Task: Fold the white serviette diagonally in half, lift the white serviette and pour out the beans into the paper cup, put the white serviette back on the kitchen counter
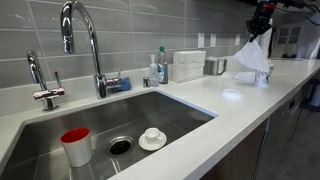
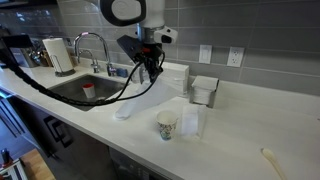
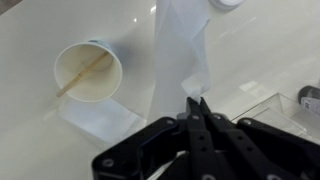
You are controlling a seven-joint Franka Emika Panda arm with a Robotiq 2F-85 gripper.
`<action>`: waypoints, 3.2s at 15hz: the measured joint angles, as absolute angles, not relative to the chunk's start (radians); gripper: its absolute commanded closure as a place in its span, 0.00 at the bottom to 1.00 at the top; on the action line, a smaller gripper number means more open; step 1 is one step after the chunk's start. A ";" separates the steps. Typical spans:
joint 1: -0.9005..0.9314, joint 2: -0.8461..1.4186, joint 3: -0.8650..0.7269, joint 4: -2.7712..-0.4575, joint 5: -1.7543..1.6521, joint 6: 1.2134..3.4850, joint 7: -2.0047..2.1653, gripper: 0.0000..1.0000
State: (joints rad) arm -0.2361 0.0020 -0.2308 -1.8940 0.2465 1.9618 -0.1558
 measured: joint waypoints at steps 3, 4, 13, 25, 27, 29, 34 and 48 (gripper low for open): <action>-0.262 -0.018 -0.264 -1.881 0.263 1.962 -0.118 1.00; -0.269 -0.025 -0.275 -1.877 0.265 1.962 -0.110 1.00; -0.307 -0.044 -0.320 -1.863 0.261 2.123 -0.033 1.00; -0.304 0.041 -0.312 -1.874 0.242 2.429 0.041 1.00; -0.304 0.042 -0.310 -1.884 0.233 2.455 0.041 1.00; -0.303 0.039 -0.307 -1.896 0.217 2.479 0.041 1.00; -0.297 -0.003 -0.290 -1.960 0.200 2.524 0.041 0.99; -0.294 -0.018 -0.283 -1.979 0.194 2.530 0.040 1.00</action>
State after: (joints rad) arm -0.2944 -0.0179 -0.2826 -1.9787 0.1943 2.5305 0.0404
